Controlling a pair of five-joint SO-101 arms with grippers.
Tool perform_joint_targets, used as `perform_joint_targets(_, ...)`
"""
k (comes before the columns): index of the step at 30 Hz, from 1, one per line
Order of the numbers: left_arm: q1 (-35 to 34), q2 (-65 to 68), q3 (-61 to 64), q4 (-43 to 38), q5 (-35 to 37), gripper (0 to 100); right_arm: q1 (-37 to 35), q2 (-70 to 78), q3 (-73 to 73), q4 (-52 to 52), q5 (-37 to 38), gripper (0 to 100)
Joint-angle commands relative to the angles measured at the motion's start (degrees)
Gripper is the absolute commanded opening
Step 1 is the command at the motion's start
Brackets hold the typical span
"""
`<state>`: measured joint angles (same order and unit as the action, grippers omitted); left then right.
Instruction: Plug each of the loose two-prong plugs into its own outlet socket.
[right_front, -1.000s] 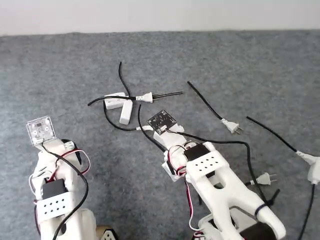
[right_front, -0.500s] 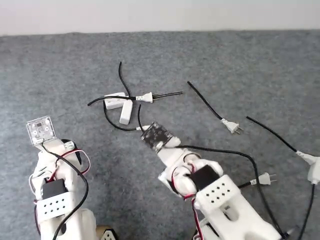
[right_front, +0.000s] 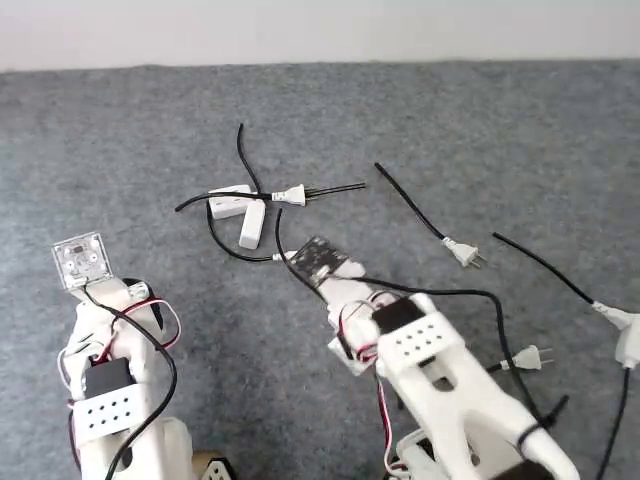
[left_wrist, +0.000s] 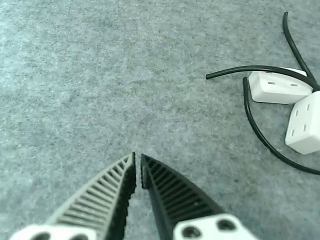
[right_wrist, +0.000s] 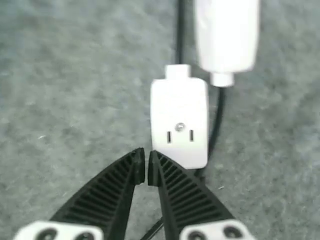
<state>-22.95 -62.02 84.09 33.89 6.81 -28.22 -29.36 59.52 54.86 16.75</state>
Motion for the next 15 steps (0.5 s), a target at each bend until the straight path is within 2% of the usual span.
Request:
perform_joint_targets(1,0.09,-0.53,-1.89,-1.49,-0.35,2,2.68,0.84,-3.52,-2.33,0.62,0.9)
perform_joint_targets(5,0.09,-0.53,-1.89,-1.49,-0.35,2,2.59,0.75,-3.87,-1.45,0.44,0.9)
perform_joint_targets(11,0.09,-0.53,-1.89,-1.41,-0.35,2,-5.85,1.19,-3.69,-0.57,0.18,0.9)
perform_joint_targets(15,0.09,-0.53,-1.89,-1.41,-0.35,2,-3.38,1.45,-3.87,-1.89,0.18,0.9)
